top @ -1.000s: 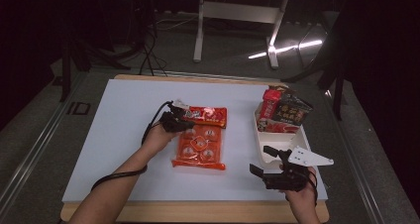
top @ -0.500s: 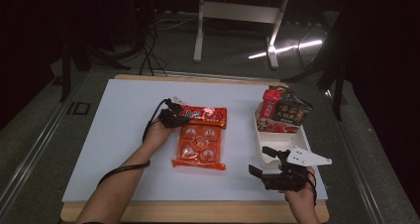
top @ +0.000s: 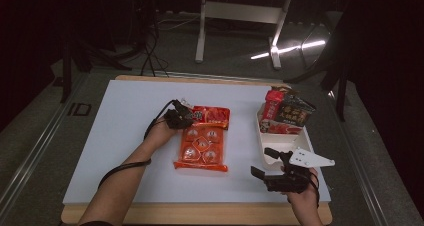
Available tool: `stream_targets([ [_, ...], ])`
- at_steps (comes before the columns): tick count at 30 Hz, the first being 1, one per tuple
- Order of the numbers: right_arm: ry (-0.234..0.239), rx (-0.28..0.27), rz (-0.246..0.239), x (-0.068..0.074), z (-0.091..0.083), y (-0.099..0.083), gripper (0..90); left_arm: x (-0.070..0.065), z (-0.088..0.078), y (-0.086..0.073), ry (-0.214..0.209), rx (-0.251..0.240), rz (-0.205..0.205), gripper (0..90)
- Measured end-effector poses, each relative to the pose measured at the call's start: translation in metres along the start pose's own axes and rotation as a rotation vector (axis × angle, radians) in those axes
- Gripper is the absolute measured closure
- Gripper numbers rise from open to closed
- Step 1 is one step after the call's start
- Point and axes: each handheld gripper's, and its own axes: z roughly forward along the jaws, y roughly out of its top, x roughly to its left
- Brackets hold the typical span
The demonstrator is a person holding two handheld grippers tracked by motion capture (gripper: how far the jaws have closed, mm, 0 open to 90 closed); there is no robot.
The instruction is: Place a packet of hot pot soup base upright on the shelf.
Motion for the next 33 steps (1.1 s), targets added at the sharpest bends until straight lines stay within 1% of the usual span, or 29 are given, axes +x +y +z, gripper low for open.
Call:
stream_targets([
  [3,0.001,-0.003,0.004,0.0,-0.001,0.0,16.1,-0.006,0.0,-0.001,-0.04,-0.015,0.001,90.0],
  [5,0.001,-0.005,0.006,-0.001,-0.001,0.0,16.1,-0.01,0.0,-0.002,-0.057,-0.017,0.008,90.0],
  [10,0.002,-0.004,0.007,0.0,-0.001,0.0,16.1,-0.023,-0.002,-0.003,-0.06,-0.003,0.041,90.0],
  [13,0.003,-0.003,0.004,0.0,-0.001,0.0,16.1,-0.03,-0.003,-0.007,-0.073,-0.01,0.041,90.0],
  [15,0.003,-0.004,0.006,0.0,-0.001,0.0,16.1,-0.034,-0.005,-0.009,-0.08,-0.01,0.051,90.0],
  [16,0.003,-0.005,0.007,0.0,-0.001,0.0,16.1,-0.036,-0.005,-0.009,-0.08,-0.006,0.061,90.0],
  [19,0.006,-0.005,0.011,0.0,-0.001,0.0,16.1,-0.044,-0.007,-0.01,-0.089,0.007,0.071,90.0],
  [20,0.005,-0.006,0.011,0.0,0.0,0.001,16.1,-0.047,-0.007,-0.01,-0.086,0.013,0.087,90.0],
  [22,0.008,-0.008,0.014,0.0,0.0,0.001,16.1,-0.051,-0.008,-0.01,-0.087,0.014,0.09,90.0],
  [23,0.008,-0.007,0.012,0.0,0.0,0.001,16.1,-0.054,-0.008,-0.011,-0.094,0.012,0.098,90.0],
  [26,0.007,-0.004,0.01,0.001,0.0,0.001,16.1,-0.057,-0.008,-0.012,-0.099,0.006,0.098,90.0],
  [28,0.008,-0.005,0.011,0.001,0.001,0.001,16.1,-0.059,-0.01,-0.013,-0.102,-0.003,0.09,90.0],
  [29,0.008,-0.004,0.01,0.001,0.001,0.001,16.1,-0.059,-0.011,-0.013,-0.117,-0.009,0.093,90.0],
  [30,0.008,-0.004,0.008,0.001,0.0,0.001,16.1,-0.06,-0.011,-0.013,-0.125,-0.013,0.087,90.0],
  [32,0.008,-0.006,0.011,0.001,0.0,0.001,16.1,-0.062,-0.013,-0.012,-0.12,-0.004,0.104,90.0],
  [33,0.008,-0.008,0.014,0.0,0.0,0.001,16.1,-0.062,-0.014,-0.011,-0.123,0.0,0.103,90.0],
])
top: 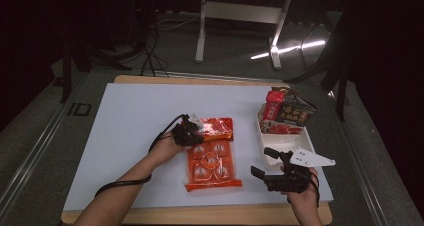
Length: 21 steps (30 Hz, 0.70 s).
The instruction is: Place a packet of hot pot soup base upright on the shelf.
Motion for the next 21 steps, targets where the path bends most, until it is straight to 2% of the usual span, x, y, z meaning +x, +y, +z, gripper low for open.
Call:
stream_targets([
  [3,0.0,0.004,0.001,0.0,0.0,0.0,16.1,-0.001,-0.002,0.0,-0.017,0.009,0.022,90.0],
  [9,-0.003,0.005,-0.001,0.0,-0.001,0.0,16.1,0.0,-0.005,-0.001,-0.021,-0.013,-0.028,90.0],
  [11,-0.005,0.0,-0.001,0.0,-0.002,0.0,16.1,0.002,-0.013,-0.002,-0.016,-0.051,-0.04,77.0],
  [12,-0.007,0.0,-0.004,0.0,-0.002,0.0,16.1,0.002,-0.017,-0.002,-0.008,-0.06,-0.049,73.4],
  [14,-0.008,0.002,-0.005,0.0,-0.002,0.0,16.1,0.006,-0.029,-0.003,-0.028,-0.099,-0.073,68.1],
  [16,-0.008,0.002,-0.004,0.0,-0.001,0.0,16.1,0.01,-0.039,-0.005,-0.02,-0.123,-0.089,59.6],
  [21,-0.017,0.005,-0.024,0.003,-0.001,0.001,16.1,0.021,-0.057,-0.014,-0.026,-0.183,-0.153,46.9],
])
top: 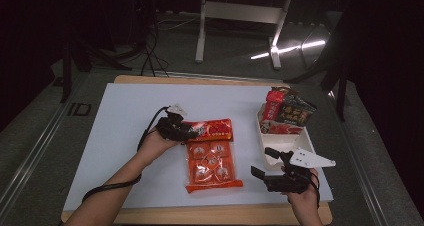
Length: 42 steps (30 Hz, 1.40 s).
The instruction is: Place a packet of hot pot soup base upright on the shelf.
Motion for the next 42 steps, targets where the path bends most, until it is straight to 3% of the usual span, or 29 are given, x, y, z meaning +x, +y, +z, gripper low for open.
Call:
stream_targets([
  [4,-0.001,0.0,-0.005,0.001,0.0,0.0,16.1,0.009,-0.009,-0.006,0.004,-0.022,-0.048,41.0],
  [9,-0.002,0.0,-0.012,0.001,0.001,0.0,16.1,0.016,-0.01,-0.015,0.057,-0.036,-0.06,38.7],
  [19,-0.002,0.011,-0.015,0.001,0.002,-0.001,16.1,0.038,0.01,-0.032,0.075,-0.025,-0.14,37.6],
  [25,-0.001,0.013,-0.011,0.0,0.001,-0.001,16.1,0.048,0.023,-0.036,0.06,-0.012,-0.171,38.7],
  [28,0.001,0.011,-0.01,0.0,0.001,-0.002,16.1,0.048,0.027,-0.036,0.049,0.006,-0.159,43.4],
  [29,0.001,0.011,-0.008,0.0,0.001,-0.002,16.1,0.048,0.031,-0.036,0.026,0.023,-0.163,43.4],
  [34,0.0,0.011,-0.005,-0.001,0.001,-0.002,16.1,0.048,0.034,-0.034,0.007,0.027,-0.163,49.8],
  [35,0.001,0.01,-0.005,-0.001,0.001,-0.002,16.1,0.046,0.036,-0.033,-0.021,0.032,-0.155,49.8],
  [36,0.002,0.01,-0.006,-0.001,0.0,-0.002,16.1,0.043,0.037,-0.033,-0.016,0.031,-0.147,54.1],
  [42,0.003,0.011,-0.003,-0.001,0.001,-0.002,16.1,0.037,0.043,-0.03,-0.029,0.031,-0.138,59.7],
])
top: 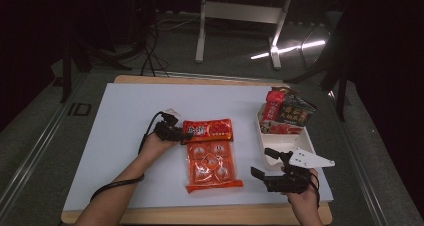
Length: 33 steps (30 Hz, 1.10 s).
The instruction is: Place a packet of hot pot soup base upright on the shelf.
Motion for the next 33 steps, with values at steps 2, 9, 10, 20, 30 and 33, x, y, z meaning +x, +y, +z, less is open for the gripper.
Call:
stream_targets([
  [2,0.0,0.0,-0.002,0.0,0.0,0.0,16.1,-0.002,0.003,0.001,-0.006,0.001,-0.002,63.3],
  [9,-0.005,-0.006,-0.003,-0.001,-0.001,0.0,16.2,-0.01,0.009,0.006,-0.016,0.014,0.015,75.6],
  [10,-0.005,-0.006,-0.003,-0.001,-0.001,0.0,16.2,-0.01,0.009,0.006,-0.016,0.014,0.015,80.1],
  [20,-0.032,-0.035,0.007,-0.006,-0.006,0.002,24.4,-0.021,0.004,0.011,0.013,0.019,0.048,89.6],
  [30,-0.097,-0.054,-0.029,-0.004,-0.011,0.006,14.0,-0.033,-0.014,0.02,0.013,-0.026,0.081,89.7],
  [33,-0.135,-0.054,-0.039,-0.004,-0.013,0.008,13.6,-0.039,-0.022,0.024,0.004,-0.05,0.09,89.7],
])
